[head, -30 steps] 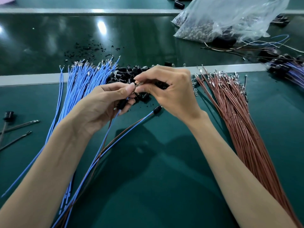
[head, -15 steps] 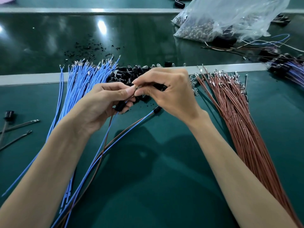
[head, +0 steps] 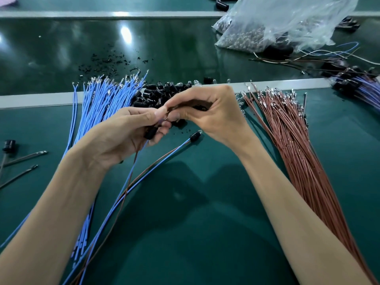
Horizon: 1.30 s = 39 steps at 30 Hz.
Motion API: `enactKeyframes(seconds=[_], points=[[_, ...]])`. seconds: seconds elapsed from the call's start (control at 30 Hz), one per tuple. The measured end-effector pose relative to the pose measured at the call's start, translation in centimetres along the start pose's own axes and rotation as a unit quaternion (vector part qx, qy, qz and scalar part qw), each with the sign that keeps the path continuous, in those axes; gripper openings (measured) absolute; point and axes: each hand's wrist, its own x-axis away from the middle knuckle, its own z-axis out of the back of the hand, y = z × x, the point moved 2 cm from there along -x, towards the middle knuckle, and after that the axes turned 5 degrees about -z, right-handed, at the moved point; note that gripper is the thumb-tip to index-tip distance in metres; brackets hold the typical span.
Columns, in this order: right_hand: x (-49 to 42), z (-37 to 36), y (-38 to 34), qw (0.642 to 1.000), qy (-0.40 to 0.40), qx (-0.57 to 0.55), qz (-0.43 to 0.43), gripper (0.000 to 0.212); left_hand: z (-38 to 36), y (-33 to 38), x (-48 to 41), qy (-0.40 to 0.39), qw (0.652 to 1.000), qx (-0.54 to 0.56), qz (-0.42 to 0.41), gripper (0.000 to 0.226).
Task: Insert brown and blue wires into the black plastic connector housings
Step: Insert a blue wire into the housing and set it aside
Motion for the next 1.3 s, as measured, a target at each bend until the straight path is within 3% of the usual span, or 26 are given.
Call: enactKeyframes(seconds=[0.07,0.17,0.23,0.4,0.67,0.87,0.97,1.13,1.3], points=[[0.0,0.7,-0.1,1.000,0.016,-0.005,-0.010,0.023,0.1,0.2,0.0,-0.034,0.999,0.003,0.003,0.045],[0.1,1.5,-0.1,0.998,0.048,-0.026,-0.021,0.025,0.8,0.4,0.2,-0.041,0.995,-0.088,-0.002,0.065],[0.1,1.7,0.0,0.998,0.058,-0.031,-0.023,0.026,1.1,0.4,0.5,-0.041,0.989,-0.142,-0.005,0.061],[0.1,1.7,0.2,0.997,0.058,-0.041,-0.030,0.028,0.7,0.4,0.5,-0.016,0.980,-0.194,-0.030,0.023],[0.2,2.1,0.1,0.993,0.088,-0.068,-0.028,0.031,-0.3,0.9,0.3,0.085,0.972,-0.186,-0.114,0.032],[0.1,2.4,-0.1,0.990,0.108,-0.087,-0.031,0.034,-0.1,0.4,0.4,0.009,0.987,-0.150,-0.053,0.033],[0.1,2.5,-0.1,0.990,0.111,-0.085,-0.032,0.034,-0.3,0.5,0.3,0.033,0.987,-0.137,-0.081,0.019],[0.1,2.6,-0.2,0.989,0.115,-0.087,-0.037,0.035,-0.7,1.0,0.3,0.102,0.973,-0.167,-0.126,0.016],[0.2,2.7,-0.4,0.990,0.113,-0.082,-0.033,0.034,-1.2,1.3,0.6,0.120,0.965,-0.182,-0.145,0.019]])
